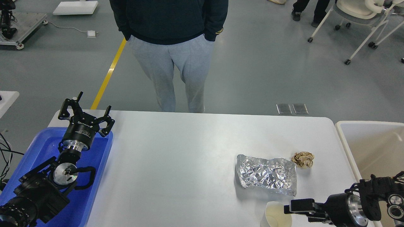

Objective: Tidy desktop
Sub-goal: 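Position the right gripper at the white paper cup and close on it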

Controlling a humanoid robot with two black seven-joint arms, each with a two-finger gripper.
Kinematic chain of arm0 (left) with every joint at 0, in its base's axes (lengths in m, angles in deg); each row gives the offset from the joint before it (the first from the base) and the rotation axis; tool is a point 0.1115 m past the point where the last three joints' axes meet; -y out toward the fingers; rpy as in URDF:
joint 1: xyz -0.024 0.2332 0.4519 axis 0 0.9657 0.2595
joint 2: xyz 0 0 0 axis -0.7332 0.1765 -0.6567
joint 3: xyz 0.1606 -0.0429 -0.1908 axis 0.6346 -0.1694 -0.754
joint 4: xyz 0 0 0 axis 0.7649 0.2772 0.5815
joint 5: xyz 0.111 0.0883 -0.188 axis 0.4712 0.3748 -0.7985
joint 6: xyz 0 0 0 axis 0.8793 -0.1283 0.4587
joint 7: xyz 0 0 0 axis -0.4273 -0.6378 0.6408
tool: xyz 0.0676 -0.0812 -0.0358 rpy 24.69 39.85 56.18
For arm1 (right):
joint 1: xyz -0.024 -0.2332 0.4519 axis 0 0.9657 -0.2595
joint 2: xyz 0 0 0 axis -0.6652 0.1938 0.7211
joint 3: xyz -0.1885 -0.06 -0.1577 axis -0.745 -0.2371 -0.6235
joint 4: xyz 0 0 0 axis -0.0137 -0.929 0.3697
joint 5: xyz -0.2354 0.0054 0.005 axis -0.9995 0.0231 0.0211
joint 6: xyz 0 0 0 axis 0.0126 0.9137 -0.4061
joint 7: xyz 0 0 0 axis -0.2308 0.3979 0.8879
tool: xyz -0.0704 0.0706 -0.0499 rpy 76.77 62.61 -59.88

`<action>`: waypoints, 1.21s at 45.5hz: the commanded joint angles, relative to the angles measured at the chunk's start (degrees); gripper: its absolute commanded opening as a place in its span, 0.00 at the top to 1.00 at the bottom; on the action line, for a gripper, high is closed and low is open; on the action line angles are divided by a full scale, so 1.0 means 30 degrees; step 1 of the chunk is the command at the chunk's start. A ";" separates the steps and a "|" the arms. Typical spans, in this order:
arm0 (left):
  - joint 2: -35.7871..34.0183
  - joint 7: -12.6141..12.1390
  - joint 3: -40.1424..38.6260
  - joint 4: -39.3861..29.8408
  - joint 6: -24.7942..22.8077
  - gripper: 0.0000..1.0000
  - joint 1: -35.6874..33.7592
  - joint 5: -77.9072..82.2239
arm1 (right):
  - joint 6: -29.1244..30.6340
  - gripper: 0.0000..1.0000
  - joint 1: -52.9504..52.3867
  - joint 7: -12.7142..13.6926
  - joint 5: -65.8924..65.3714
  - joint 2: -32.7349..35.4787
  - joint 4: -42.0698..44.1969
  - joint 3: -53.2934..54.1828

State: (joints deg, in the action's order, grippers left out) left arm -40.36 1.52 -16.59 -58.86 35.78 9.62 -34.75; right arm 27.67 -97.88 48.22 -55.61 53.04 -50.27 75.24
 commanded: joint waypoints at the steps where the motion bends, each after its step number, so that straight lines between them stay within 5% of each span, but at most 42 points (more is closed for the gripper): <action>1: -0.0010 0.0001 0.0000 0.0000 0.0001 0.00 0.0002 0.0000 | 0.0137 0.00 -0.1170 0.0066 -0.0441 -0.0710 0.0039 -0.0514; 24: 0.0019 0.0001 0.0000 0.0000 0.0001 0.00 0.0002 0.0000 | -0.0068 0.03 -0.0996 0.0036 -0.2490 -0.2849 0.1299 -0.1423; 31: 0.0019 0.0001 0.0000 0.0000 0.0001 0.00 0.0002 0.0000 | -0.0507 0.25 -0.0937 -0.0080 -0.3517 -0.2850 0.1416 -0.1452; 36: 0.0020 0.0001 0.0000 0.0000 0.0001 0.00 0.0002 0.0000 | -0.0918 0.67 -0.0732 -0.0169 -0.3722 -0.3113 0.1710 -0.1511; 42: -0.0009 0.0001 0.0000 0.0000 0.0001 0.00 0.0002 0.0000 | -0.1444 0.91 -0.0732 -0.0373 -0.4892 -0.3026 0.1710 -0.1979; 46: -0.0009 0.0001 0.0000 0.0000 0.0001 0.00 0.0002 0.0000 | -0.1826 1.00 -0.0761 -0.0462 -0.5393 -0.2938 0.1710 -0.2243; 55: -0.0010 0.0001 0.0000 0.0000 0.0001 0.00 0.0002 0.0000 | -0.2002 1.00 -0.0936 -0.0872 -0.5510 -0.2674 0.1710 -0.2390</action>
State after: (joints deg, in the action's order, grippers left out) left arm -40.36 1.53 -16.59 -58.86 35.79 9.62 -34.75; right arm 22.97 -100.27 46.75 -70.24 44.41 -45.31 69.00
